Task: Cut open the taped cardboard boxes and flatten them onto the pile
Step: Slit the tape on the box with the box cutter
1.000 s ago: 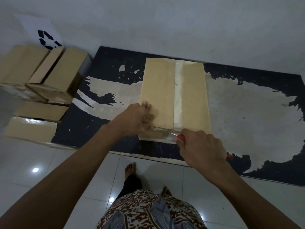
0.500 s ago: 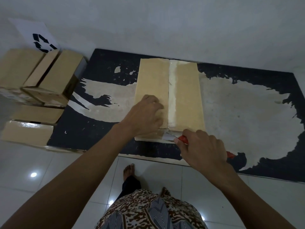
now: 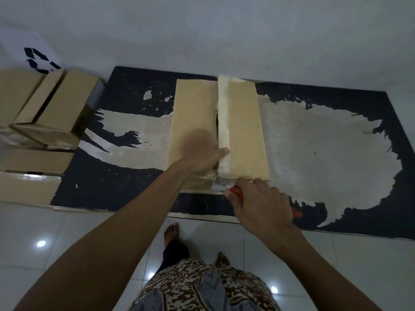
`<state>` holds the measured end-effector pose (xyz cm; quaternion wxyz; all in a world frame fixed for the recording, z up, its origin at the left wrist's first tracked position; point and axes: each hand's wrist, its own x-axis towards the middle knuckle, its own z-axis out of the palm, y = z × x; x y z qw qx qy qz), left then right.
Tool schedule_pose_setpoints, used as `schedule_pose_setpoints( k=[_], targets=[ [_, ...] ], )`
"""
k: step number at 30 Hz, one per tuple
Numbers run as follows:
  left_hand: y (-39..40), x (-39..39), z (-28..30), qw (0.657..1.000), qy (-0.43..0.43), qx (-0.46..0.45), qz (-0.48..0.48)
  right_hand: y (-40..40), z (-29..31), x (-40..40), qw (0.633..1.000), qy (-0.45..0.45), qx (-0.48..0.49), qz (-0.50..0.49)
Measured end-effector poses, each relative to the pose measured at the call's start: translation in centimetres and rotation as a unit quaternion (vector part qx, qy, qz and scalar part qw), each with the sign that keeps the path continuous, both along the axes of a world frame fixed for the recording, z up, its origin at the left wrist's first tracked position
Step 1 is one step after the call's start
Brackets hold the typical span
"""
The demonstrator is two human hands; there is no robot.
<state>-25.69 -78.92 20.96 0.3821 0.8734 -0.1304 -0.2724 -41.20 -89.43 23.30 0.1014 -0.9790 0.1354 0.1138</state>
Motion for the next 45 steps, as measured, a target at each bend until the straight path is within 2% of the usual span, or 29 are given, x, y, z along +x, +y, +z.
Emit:
schedule_pose_setpoints(
  k=[5,11,15,17,18,20,22,24,30,38,45],
  targets=[
    [0.2,0.0,-0.4,0.998,0.027,-0.039,0.034,0.7,-0.7,0.5,1.000,-0.004,-0.026,0.005],
    [0.1,0.1,0.5,0.991,0.045,-0.104,0.077,-0.9,0.4,-0.1,0.999,0.013,-0.023,-0.034],
    [0.4,-0.4,1.7,0.994,0.054,-0.094,0.017,-2.6,0.8,-0.1,0.999,0.032,-0.027,-0.026],
    [1.3,-0.1,2.1,0.996,0.015,-0.029,-0.079,-2.5,1.0,-0.1,0.999,0.028,-0.019,-0.022],
    [2.0,0.3,2.3,0.987,-0.021,0.033,-0.158,-2.2,1.0,-0.3,0.999,0.024,-0.013,-0.019],
    [2.9,1.0,2.4,0.935,-0.111,0.175,-0.288,-1.6,0.7,-0.4,1.000,0.018,0.001,-0.010],
    [3.2,1.3,2.4,0.883,-0.165,0.284,-0.334,-0.9,0.2,-0.4,1.000,0.016,0.011,0.001],
    [3.3,1.5,2.6,0.869,-0.172,0.320,-0.335,-0.1,-0.1,-0.1,1.000,0.005,0.014,0.012],
    [4.0,2.5,3.5,0.887,-0.172,0.236,-0.357,1.1,-0.5,1.1,0.999,-0.016,0.019,0.023],
    [4.4,2.0,3.2,0.887,-0.161,0.248,-0.355,1.9,-0.4,1.2,0.999,-0.026,0.012,0.015],
    [4.6,2.0,3.3,0.904,-0.130,0.238,-0.330,2.2,0.5,1.8,1.000,0.002,-0.010,0.012]
  ],
)
